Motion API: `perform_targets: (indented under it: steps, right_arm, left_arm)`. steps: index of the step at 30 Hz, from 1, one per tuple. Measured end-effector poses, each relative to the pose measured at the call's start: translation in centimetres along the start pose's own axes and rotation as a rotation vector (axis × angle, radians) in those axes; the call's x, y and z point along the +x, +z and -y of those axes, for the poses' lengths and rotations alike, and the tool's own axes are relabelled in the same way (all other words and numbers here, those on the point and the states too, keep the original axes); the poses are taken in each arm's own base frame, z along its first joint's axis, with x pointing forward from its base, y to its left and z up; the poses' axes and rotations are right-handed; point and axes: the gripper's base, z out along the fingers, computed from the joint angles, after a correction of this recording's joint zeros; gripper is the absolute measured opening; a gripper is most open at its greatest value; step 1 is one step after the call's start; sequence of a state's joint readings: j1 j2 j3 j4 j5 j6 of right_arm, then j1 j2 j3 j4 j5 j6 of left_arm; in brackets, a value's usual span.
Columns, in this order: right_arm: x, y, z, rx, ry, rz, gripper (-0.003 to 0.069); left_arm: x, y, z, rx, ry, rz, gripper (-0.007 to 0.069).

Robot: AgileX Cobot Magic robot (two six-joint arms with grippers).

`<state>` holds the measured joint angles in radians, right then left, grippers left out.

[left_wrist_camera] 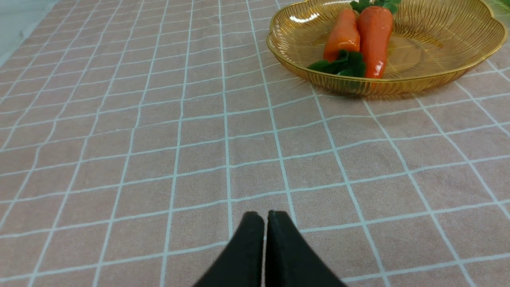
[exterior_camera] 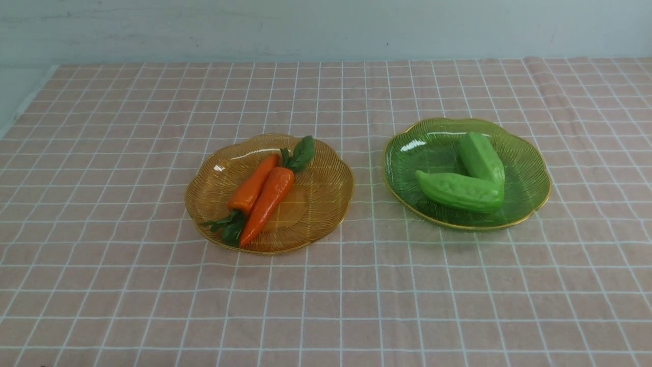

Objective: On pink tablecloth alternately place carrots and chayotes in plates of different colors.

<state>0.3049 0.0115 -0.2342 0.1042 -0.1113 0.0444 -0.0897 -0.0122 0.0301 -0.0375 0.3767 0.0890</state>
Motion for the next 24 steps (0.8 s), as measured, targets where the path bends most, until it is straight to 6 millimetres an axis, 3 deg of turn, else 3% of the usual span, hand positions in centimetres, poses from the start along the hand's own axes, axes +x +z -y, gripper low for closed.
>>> perform_targets:
  steps: [5, 10, 17, 20, 24]
  right_arm:
    - [1.0, -0.4, 0.1, -0.002, -0.088, -0.041, -0.0015]
    - [5.0, -1.0, 0.8, 0.048, -0.243, -0.241, -0.0015]
    - [10.7, -3.2, 2.6, 0.21, -0.304, -0.553, -0.0015]
    - [11.8, -4.2, 3.1, 0.3, -0.265, -0.701, -0.0015]
    - [12.0, -4.4, 3.2, 0.332, -0.233, -0.721, -0.0015]
  left_arm:
    - [0.0, 0.0, 0.0, 0.0, 0.0, 0.0, -0.0003]
    - [0.0, 0.0, 0.0, 0.0, 0.0, 0.0, -0.0003]
    - [0.0, 0.0, 0.0, 0.0, 0.0, 0.0, -0.0003]
    - [0.0, 0.0, 0.0, 0.0, 0.0, 0.0, -0.0003]
    - [0.0, 0.0, 0.0, 0.0, 0.0, 0.0, -0.0003]
